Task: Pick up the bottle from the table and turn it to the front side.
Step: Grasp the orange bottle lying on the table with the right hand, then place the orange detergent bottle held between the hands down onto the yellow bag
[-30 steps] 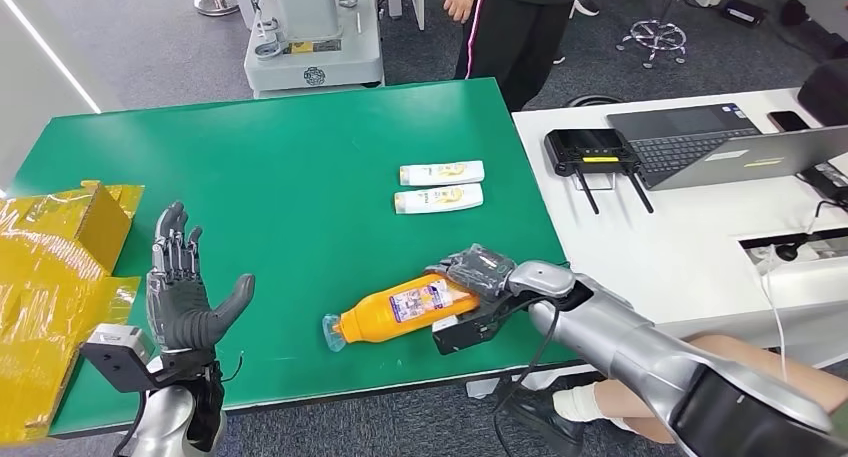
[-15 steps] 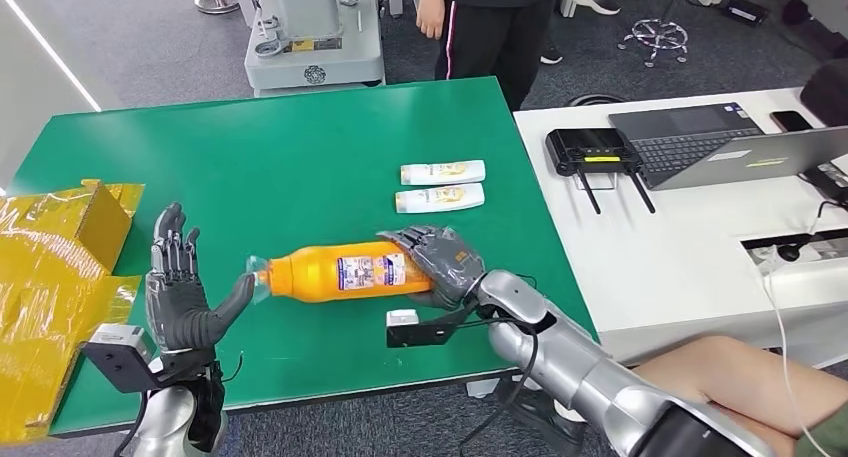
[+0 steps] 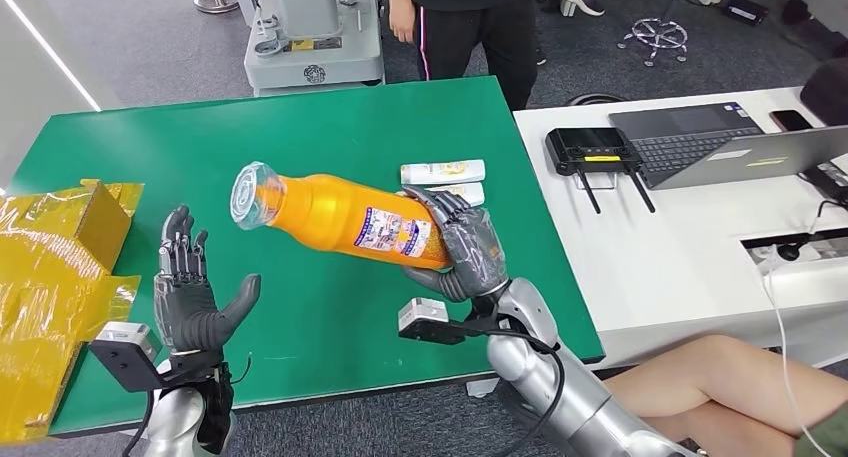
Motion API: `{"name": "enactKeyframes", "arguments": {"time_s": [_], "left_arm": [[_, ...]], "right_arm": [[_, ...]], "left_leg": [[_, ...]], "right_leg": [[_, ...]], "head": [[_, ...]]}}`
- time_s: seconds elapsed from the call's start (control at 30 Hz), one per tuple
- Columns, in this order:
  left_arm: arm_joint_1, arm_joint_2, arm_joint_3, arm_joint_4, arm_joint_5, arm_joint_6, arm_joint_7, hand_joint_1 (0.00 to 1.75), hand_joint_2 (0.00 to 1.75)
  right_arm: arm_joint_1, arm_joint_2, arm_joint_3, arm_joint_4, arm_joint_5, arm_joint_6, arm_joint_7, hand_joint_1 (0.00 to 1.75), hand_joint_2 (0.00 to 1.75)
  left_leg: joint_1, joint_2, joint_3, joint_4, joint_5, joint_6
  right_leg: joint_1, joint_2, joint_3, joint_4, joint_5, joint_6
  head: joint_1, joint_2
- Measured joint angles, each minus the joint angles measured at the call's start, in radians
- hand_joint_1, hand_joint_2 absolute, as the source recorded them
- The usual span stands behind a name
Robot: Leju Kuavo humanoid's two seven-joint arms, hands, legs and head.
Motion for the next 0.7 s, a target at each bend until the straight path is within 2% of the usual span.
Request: {"name": "enactKeyframes", "arguments": {"time_s": [0.27,0.33,0.4,0.47,0.53,0.7], "left_arm": [[0.000,-0.002,0.000,0.007,0.000,0.006,0.001,0.00,1.75],[0.000,-0.003,0.000,0.007,0.000,0.006,0.003,0.00,1.75],[-0.001,-0.004,0.000,0.007,-0.002,0.005,0.006,0.00,1.75],[-0.002,-0.004,0.000,0.007,-0.005,0.002,0.010,0.00,1.75],[-0.005,-0.005,-0.001,0.008,-0.008,-0.001,0.013,0.00,1.75],[-0.013,-0.010,-0.001,0.008,-0.010,-0.002,0.018,0.00,1.75]], "right_arm": [[0.040,0.020,-0.033,-0.044,-0.099,-0.048,-0.071,1.75,1.75],[0.043,0.028,-0.041,-0.047,-0.145,-0.032,-0.085,1.75,1.75],[0.045,0.039,-0.052,-0.047,-0.255,0.065,-0.093,1.75,1.75],[0.046,0.051,-0.063,-0.038,-0.392,0.207,-0.095,1.75,1.75],[0.046,0.063,-0.073,-0.020,-0.471,0.299,-0.094,1.75,1.75],[0.045,0.084,-0.089,0.017,-0.510,0.346,-0.095,1.75,1.75]], "left_leg": [[0.000,0.000,0.000,0.000,0.000,0.000],[0.000,0.000,0.000,0.000,0.000,0.000],[0.000,0.000,0.000,0.000,0.000,0.000],[0.000,0.000,0.000,0.000,0.000,0.000],[0.000,0.000,0.000,0.000,0.000,0.000],[0.000,0.000,0.000,0.000,0.000,0.000]], "right_leg": [[0.000,0.000,0.000,0.000,0.000,0.000],[0.000,0.000,0.000,0.000,0.000,0.000],[0.000,0.000,0.000,0.000,0.000,0.000],[0.000,0.000,0.000,0.000,0.000,0.000],[0.000,0.000,-0.001,0.000,0.000,0.000],[0.000,0.000,0.000,0.000,0.000,0.000]], "head": [[0.000,0.000],[0.000,0.000],[0.000,0.000],[0.000,0.000],[0.000,0.000],[0.000,0.000]]}}
